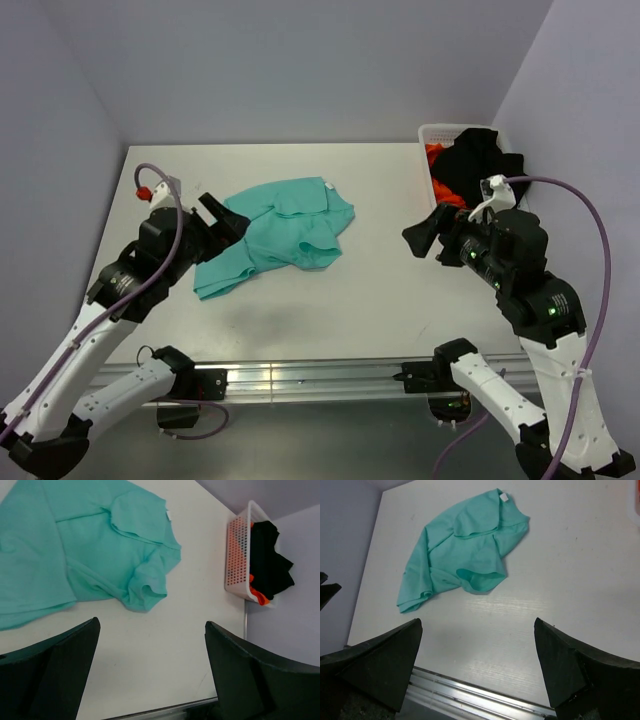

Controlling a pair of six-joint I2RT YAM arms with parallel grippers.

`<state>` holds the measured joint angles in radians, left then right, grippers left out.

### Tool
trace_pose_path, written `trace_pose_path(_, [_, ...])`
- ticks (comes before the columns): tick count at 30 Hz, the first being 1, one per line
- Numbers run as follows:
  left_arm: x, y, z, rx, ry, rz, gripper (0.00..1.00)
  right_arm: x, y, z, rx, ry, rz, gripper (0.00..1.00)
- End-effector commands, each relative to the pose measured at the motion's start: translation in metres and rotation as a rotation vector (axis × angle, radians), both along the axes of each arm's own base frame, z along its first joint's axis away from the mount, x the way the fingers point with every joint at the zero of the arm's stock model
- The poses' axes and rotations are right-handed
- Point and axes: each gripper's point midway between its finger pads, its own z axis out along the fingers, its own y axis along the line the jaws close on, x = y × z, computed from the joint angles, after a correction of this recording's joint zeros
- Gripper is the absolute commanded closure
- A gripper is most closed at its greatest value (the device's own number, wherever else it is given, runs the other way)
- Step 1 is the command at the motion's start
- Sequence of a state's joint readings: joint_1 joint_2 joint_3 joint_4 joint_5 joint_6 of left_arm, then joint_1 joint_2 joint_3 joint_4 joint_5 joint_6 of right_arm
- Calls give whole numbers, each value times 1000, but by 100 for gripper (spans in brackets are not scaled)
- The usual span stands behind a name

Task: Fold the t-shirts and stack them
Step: Flatten out the tshirt

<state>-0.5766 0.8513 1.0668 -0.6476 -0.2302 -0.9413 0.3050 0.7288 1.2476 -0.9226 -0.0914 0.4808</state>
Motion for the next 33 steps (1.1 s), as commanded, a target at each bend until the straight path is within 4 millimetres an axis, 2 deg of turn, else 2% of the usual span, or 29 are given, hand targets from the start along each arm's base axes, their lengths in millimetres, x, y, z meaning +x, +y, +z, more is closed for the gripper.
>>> trace_pose_path(1, [-11, 26, -22, 81, 77, 90, 7, 7, -2, -3, -44, 31, -6, 0])
trace_pose_path(3, [-11, 30, -23, 130, 98, 92, 6, 7, -7, -1, -70, 22, -16, 0])
trace_pose_path(4, [-6, 27, -28, 161, 122, 86, 6, 11, -11, 1, -91, 16, -36, 0])
trace_pose_path(5, [-3, 25, -19, 168, 113, 78, 6, 14, -11, 1, -95, 16, -43, 0])
trace_pose_path(7, [9, 20, -23, 233, 139, 60, 5, 25, -7, 3, -88, 23, -44, 0])
trace_pose_path(8, [16, 17, -11, 235, 115, 58, 6, 29, -2, 5, -79, 28, -29, 1])
trace_pose_path(9, [24, 17, -7, 271, 102, 55, 6, 35, 3, 9, -68, 19, -14, 3])
trace_pose_path(10, [37, 10, -11, 299, 111, 46, 6, 44, 8, 10, -52, 35, -11, 4])
trace_pose_path(11, [46, 5, 2, 299, 82, 40, 5, 50, 10, 12, -41, 32, -19, 6])
trace_pose_path(12, [54, 1, 3, 321, 71, 13, 6, 59, 13, 19, -25, 8, -28, 7])
trace_pose_path(13, [68, -13, -4, 310, 86, -34, 6, 69, 14, 20, -15, 13, -52, 6])
trace_pose_path(14, [83, -8, 1, 288, 84, -29, 7, 78, 12, 22, -15, 7, -76, 4])
trace_pose_path(15, [98, -10, -13, 287, 127, -43, 8, 92, 18, 26, -14, 15, -73, 4])
trace_pose_path(16, [106, -16, -13, 240, 138, -83, 8, 100, 22, 26, -23, 28, -59, 4])
trace_pose_path(17, [122, -1, -9, 213, 135, -47, 9, 108, 27, 26, -33, 45, -39, 4])
trace_pose_path(18, [135, 1, -18, 217, 152, -48, 10, 123, 38, 22, -47, 96, -4, 6])
trace_pose_path(20, [152, 5, -14, 217, 137, -43, 10, 140, 42, 16, -85, 152, 4, 12])
trace_pose_path(21, [162, 4, -30, 248, 175, -59, 10, 155, 41, 10, -116, 199, -16, 12])
trace_pose_path(23, [168, 5, -38, 295, 224, -85, 12, 169, 45, 6, -130, 222, -13, 12])
trace_pose_path(24, [174, 4, -61, 324, 288, -101, 14, 183, 51, 3, -132, 229, -8, 12])
trace_pose_path(26, [176, 6, -76, 366, 335, -117, 18, 193, 67, 0, -95, 243, 54, 12])
trace_pose_path(27, [176, 7, -88, 383, 359, -123, 18, 207, 78, -9, -80, 268, 74, 12])
trace_pose_path(29, [172, 9, -106, 407, 380, -143, 18, 217, 94, -20, -54, 307, 109, 12])
trace_pose_path(30, [177, 7, -106, 403, 349, -145, 18, 229, 109, -38, -48, 343, 132, 12])
trace_pose_path(31, [173, 9, -118, 411, 368, -152, 18, 232, 121, -45, -27, 363, 166, 12])
trace_pose_path(33, [172, 6, -124, 404, 372, -170, 19, 244, 151, -70, -17, 402, 224, 13])
